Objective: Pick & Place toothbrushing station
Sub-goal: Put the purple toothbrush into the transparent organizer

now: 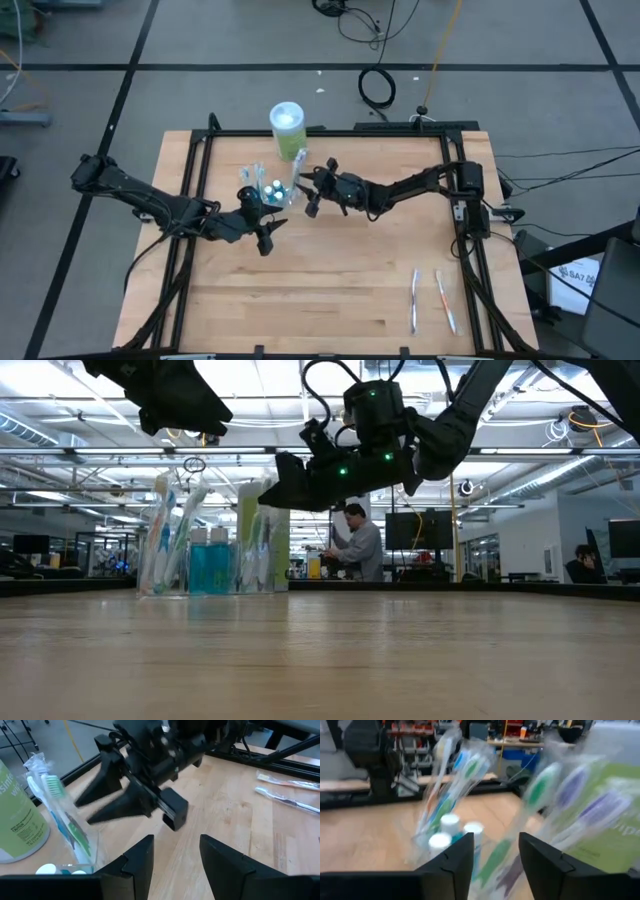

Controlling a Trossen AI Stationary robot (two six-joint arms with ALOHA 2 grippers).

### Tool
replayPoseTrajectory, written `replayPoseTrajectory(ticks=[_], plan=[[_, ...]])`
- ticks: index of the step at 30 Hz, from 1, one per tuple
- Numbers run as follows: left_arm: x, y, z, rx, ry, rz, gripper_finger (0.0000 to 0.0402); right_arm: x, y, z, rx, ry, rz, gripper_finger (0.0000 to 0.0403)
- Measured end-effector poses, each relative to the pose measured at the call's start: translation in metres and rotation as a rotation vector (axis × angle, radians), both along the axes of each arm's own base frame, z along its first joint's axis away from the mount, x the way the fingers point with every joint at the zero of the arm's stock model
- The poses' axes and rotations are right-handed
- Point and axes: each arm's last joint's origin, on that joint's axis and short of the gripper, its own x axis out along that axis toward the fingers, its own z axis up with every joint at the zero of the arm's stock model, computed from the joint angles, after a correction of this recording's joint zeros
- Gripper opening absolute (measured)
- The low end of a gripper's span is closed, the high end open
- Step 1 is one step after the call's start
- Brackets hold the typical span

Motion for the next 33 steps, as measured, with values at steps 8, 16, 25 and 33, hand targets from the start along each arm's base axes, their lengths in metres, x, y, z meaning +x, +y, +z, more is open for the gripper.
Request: replayPoseTrajectory(ticks=[8, 16, 25, 33], plan=[[0.000, 0.000, 0.000, -0.002, 0.002, 0.001, 0.0166, -0.006, 0.011, 0.012, -0.024, 0.089, -0.042, 0.0164], [0.000, 0.000, 0.000, -0.010, 0.001, 0.004, 0.0166, -0.027, 0.030, 0.033, 0.053, 0.285, -0.010, 0.0164], [0.000, 0.000, 0.000, -0.014, -0.002, 0.007, 0.0166, -0.064, 0.077, 0.046, 0.155, 0.546, 0.055, 0.0166], [0.000, 0.000, 0.000, -0.014, -0.003, 0.008, 0.0166, -0.094, 0.124, 0.054, 0.357, 0.624, 0.046, 0.0166]])
